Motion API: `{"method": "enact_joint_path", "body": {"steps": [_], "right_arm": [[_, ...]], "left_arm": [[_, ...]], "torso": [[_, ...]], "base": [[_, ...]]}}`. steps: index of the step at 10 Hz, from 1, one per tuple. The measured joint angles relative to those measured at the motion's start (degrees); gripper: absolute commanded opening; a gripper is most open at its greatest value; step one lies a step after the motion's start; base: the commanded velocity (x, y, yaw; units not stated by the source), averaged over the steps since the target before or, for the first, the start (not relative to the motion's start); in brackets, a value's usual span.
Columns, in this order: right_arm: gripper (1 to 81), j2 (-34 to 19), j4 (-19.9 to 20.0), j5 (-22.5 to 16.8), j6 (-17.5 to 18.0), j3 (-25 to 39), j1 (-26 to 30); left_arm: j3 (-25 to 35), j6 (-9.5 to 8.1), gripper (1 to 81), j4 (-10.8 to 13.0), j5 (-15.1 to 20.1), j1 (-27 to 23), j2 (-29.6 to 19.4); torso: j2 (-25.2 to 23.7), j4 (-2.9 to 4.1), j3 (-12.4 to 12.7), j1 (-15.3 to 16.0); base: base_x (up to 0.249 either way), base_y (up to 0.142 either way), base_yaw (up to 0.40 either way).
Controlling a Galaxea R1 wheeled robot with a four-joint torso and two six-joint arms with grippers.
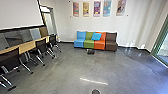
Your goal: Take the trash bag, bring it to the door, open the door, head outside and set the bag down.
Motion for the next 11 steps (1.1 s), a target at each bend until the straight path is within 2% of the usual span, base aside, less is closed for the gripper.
{"method": "enact_joint_path", "body": {"steps": [11], "right_arm": [[81.1,0.2,0.0,-0.1,0.0,-0.5,0.0]], "left_arm": [[-0.1,0.0,81.1,0.0,0.0,0.0,0.3]], "torso": [[0.0,0.0,0.0,0.0]], "base": [[0.166,0.0,0.0]]}}
